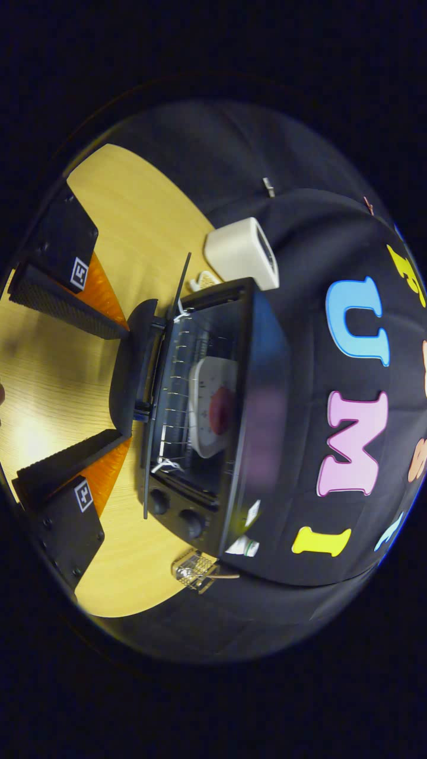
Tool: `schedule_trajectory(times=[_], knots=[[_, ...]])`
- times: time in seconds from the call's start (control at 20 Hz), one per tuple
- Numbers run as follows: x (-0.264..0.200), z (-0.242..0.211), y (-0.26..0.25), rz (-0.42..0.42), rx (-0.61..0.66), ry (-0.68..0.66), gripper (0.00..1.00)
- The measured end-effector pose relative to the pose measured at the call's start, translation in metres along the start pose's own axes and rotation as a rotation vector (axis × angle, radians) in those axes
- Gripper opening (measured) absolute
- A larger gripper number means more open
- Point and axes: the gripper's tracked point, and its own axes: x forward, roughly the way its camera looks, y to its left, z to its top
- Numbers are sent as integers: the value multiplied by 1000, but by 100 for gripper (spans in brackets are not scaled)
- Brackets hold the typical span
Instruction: Open the toaster oven, put the food inside, and close the toaster oven door.
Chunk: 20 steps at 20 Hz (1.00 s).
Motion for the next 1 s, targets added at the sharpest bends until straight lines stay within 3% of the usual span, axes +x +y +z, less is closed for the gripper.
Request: schedule_trajectory(times=[0.2,0.4,0.85,1.0], knots=[[-25,74,-16,-20,26,-159,100],[-81,113,-43,-43,63,-305,99],[-189,161,-183,-267,28,-502,98],[-225,174,-212,-331,82,-572,99]])
